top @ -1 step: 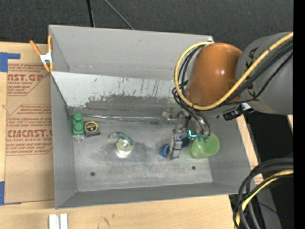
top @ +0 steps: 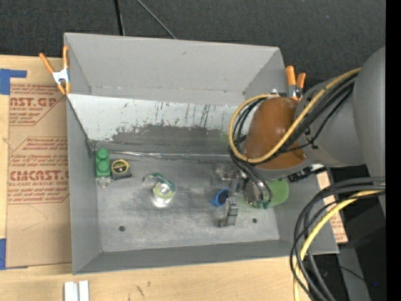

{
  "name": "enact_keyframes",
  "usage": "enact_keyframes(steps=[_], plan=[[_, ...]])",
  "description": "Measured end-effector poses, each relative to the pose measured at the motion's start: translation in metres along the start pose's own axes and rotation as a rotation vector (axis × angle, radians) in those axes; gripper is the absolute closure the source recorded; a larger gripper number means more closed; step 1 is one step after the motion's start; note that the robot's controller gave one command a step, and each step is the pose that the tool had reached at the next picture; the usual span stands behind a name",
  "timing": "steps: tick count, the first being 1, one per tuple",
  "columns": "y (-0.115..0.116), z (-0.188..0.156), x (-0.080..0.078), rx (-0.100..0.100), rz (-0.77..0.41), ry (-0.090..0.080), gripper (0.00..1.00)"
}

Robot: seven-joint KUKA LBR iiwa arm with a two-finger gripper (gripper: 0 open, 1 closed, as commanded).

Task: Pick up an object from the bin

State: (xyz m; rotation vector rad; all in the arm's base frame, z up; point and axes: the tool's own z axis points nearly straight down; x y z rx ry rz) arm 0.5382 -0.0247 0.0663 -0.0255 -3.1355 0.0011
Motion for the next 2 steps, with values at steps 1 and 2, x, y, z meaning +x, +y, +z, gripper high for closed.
enact_keyframes(steps=[1,2], plan=[[0.0015,-0.0043,-0.0020,-0.001,-0.002,-0.006,1.00],[0.0015,-0.0042,-0.0020,-0.001,-0.002,-0.006,0.00]])
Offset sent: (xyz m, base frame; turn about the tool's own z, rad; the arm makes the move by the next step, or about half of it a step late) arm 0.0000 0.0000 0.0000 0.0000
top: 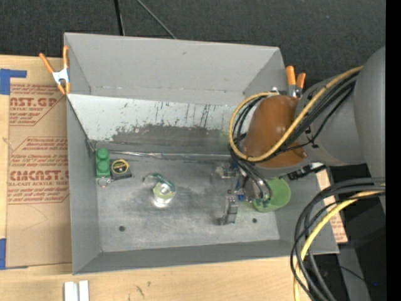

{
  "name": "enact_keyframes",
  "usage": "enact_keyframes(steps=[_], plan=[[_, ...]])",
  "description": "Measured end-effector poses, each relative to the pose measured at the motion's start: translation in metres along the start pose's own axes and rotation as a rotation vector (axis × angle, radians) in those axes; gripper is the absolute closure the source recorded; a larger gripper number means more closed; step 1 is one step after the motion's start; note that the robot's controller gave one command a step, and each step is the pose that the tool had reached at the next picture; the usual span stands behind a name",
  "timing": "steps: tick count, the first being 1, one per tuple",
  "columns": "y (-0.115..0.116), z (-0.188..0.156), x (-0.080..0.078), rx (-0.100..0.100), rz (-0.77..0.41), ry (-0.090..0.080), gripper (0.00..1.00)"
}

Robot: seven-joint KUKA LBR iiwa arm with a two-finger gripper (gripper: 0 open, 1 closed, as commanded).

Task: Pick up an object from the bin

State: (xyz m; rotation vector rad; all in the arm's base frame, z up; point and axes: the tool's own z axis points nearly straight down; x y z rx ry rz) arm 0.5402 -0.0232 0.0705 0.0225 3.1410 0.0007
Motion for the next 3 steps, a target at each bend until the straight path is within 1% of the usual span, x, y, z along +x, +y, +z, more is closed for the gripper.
enact_keyframes(steps=[1,2,3], plan=[[-0.069,0.001,-0.045,0.002,0.190,-0.003,0.00],[-0.066,0.001,-0.045,-0.001,0.187,-0.001,1.00],[-0.042,-0.196,-0.002,0.000,0.177,-0.010,1.00]])
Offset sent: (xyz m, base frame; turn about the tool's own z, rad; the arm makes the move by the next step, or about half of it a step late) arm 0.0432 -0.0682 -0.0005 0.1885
